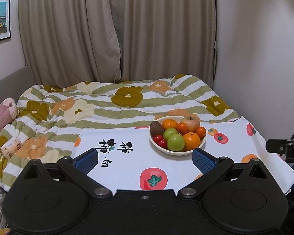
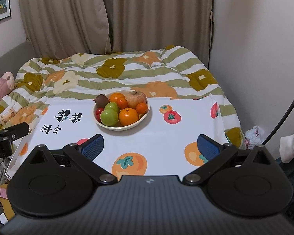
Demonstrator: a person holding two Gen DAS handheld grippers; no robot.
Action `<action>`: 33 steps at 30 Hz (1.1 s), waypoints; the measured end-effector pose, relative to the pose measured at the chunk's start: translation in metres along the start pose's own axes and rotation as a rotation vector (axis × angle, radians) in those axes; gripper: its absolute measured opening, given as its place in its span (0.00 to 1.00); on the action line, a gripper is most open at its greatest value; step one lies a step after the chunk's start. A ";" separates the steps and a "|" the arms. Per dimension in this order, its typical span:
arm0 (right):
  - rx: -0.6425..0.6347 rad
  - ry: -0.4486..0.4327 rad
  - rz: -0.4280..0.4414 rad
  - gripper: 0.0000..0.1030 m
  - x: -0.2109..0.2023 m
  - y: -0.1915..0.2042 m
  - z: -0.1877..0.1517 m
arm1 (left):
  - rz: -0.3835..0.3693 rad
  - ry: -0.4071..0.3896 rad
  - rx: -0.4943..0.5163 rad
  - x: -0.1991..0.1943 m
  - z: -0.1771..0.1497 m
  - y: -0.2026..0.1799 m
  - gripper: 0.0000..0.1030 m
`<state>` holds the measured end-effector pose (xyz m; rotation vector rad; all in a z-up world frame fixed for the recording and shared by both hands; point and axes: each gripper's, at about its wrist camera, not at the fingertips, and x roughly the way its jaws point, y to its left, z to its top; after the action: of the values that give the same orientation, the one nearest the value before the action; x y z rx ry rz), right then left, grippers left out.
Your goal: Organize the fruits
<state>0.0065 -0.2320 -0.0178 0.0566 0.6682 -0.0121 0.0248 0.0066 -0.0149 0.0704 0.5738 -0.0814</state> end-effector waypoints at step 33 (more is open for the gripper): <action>0.020 0.031 -0.015 1.00 0.012 0.005 -0.003 | -0.002 -0.002 -0.011 0.004 0.002 0.007 1.00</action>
<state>0.0140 -0.2269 -0.0271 0.0710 0.6996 -0.0327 0.0302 0.0134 -0.0148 0.0594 0.5723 -0.0802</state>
